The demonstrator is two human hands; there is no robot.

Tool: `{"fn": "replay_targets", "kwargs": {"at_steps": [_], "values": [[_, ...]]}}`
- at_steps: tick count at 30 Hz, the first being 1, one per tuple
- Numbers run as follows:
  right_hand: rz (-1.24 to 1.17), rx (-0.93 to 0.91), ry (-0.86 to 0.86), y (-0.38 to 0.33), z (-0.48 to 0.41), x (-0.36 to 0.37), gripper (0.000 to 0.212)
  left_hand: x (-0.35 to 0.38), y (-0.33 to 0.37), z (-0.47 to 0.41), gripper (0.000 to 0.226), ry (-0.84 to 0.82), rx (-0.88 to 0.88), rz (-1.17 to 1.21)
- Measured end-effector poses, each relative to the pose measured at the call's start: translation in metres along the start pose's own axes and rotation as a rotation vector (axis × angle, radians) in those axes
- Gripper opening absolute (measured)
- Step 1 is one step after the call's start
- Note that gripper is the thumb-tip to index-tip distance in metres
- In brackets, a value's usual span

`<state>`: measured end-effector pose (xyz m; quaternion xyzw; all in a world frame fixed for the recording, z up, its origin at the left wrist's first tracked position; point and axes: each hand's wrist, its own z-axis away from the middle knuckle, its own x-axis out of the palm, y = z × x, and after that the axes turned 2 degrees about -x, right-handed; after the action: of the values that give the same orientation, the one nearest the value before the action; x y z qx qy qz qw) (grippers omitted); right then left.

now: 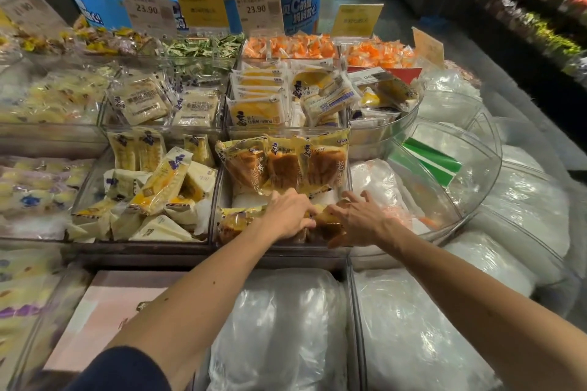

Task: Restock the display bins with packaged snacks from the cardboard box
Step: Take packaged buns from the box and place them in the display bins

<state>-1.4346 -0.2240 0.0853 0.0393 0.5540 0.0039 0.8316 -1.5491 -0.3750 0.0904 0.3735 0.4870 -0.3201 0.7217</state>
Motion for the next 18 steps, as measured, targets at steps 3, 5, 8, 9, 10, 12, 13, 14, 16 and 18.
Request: {"fn": "replay_targets", "kwargs": {"at_steps": [3, 5, 8, 9, 10, 12, 13, 14, 16, 18], "values": [[-0.043, -0.004, 0.029, 0.003, 0.002, 0.002, 0.093, -0.002, -0.002, -0.002, 0.039, -0.036, -0.059, 0.091], [-0.107, -0.012, 0.107, 0.005, 0.007, 0.004, 0.100, -0.008, -0.003, 0.002, 0.042, -0.051, -0.119, 0.220], [-0.287, 0.024, 0.249, 0.010, 0.025, 0.000, 0.098, -0.028, 0.006, 0.017, 0.035, 0.000, -0.178, 0.354], [-0.348, 0.044, 0.282, 0.013, 0.033, -0.002, 0.090, -0.037, 0.010, 0.023, 0.029, 0.050, -0.192, 0.371], [-0.418, 0.062, 0.310, 0.018, 0.043, -0.005, 0.080, -0.046, 0.016, 0.029, 0.020, 0.107, -0.201, 0.387], [-0.556, 0.101, 0.378, 0.029, 0.071, -0.007, 0.060, -0.066, 0.034, 0.043, 0.012, 0.194, -0.193, 0.404], [-0.598, 0.123, 0.426, 0.034, 0.091, -0.007, 0.055, -0.075, 0.045, 0.049, 0.014, 0.221, -0.177, 0.403], [-0.632, 0.147, 0.478, 0.037, 0.115, -0.005, 0.052, -0.083, 0.058, 0.057, 0.015, 0.237, -0.156, 0.399], [-0.702, 0.208, 0.567, 0.041, 0.173, 0.006, 0.051, -0.095, 0.091, 0.073, 0.014, 0.244, -0.090, 0.379], [-0.718, 0.305, 0.623, 0.041, 0.238, 0.025, 0.054, -0.100, 0.131, 0.081, 0.014, 0.249, 0.021, 0.332]]}}
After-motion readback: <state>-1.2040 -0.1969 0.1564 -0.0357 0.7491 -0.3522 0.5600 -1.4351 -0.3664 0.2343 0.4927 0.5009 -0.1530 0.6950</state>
